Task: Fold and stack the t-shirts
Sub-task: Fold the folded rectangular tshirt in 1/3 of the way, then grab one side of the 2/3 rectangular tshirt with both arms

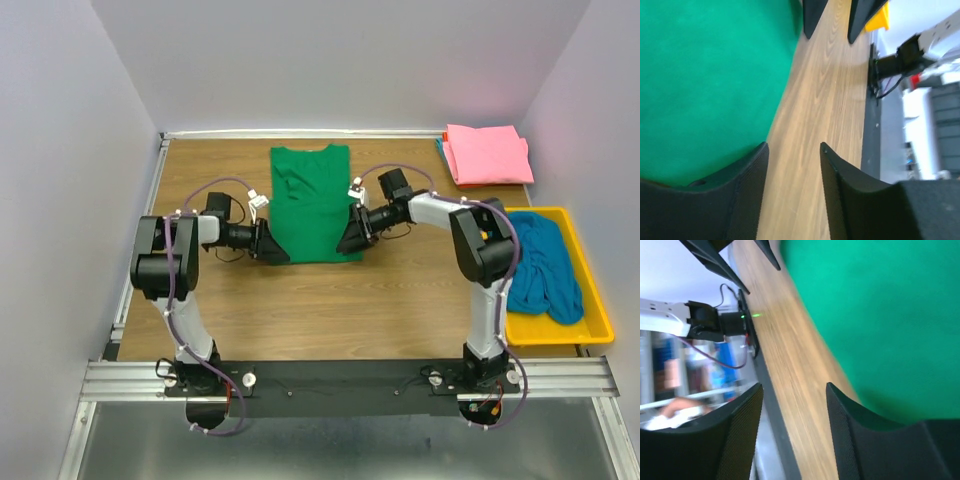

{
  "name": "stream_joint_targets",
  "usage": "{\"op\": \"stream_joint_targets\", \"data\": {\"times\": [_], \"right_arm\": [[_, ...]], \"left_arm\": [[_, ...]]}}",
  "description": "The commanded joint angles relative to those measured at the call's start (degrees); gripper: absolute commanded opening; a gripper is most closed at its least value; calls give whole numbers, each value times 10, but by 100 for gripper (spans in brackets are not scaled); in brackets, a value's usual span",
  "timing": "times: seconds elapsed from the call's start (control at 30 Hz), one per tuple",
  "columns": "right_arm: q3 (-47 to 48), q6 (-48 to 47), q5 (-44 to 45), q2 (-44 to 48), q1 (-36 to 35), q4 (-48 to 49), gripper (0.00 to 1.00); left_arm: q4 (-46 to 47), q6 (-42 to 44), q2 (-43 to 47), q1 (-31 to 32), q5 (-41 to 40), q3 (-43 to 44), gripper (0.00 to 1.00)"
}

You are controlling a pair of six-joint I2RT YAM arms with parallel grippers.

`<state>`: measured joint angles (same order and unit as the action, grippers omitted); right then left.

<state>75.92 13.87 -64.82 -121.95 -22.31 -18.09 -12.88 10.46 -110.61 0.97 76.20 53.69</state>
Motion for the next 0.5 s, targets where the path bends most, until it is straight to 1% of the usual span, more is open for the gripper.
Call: {"op": "stream_joint_targets", "data": {"times": [0.0,0.03,0.07,0.1,0.13,0.17,0.2,0.23,0.3,0.33,0.37,0.4,0.43,0.47], "right_arm": [[29,-106,88,116,4,-69,58],[49,-131,108,136,4,-89,57],[59,-166,129,143,5,-106,57],[67,-229,184,155,0,-138,55],[67,-261,217,160,0,-148,55],[62,-323,287,168,-10,-156,54],[54,-348,316,174,-13,-155,53],[47,-374,336,188,-21,-154,52],[24,-414,374,196,-33,-151,50],[18,-442,407,199,-50,-144,45],[9,-452,425,207,-62,-137,44],[-13,-469,439,212,-73,-119,44],[-28,-478,462,218,-94,-108,44],[-42,-486,471,223,-106,-95,44]], "left_arm": [[-191,207,102,-5,-74,57,52],[-197,237,142,-5,-96,63,52],[-194,245,164,-5,-123,68,52],[-184,284,205,-5,-175,63,52],[-182,306,225,-5,-199,59,52],[-167,323,262,-5,-245,52,52],[-162,351,262,-5,-263,45,52],[-163,418,295,-4,-276,26,52],[-153,483,325,3,-314,-1,52],[-153,514,356,18,-325,-32,52],[-147,565,370,30,-338,-54,52],[-118,580,385,41,-372,-78,52],[-107,599,412,77,-390,-126,52],[-92,610,426,95,-409,-150,52]]}}
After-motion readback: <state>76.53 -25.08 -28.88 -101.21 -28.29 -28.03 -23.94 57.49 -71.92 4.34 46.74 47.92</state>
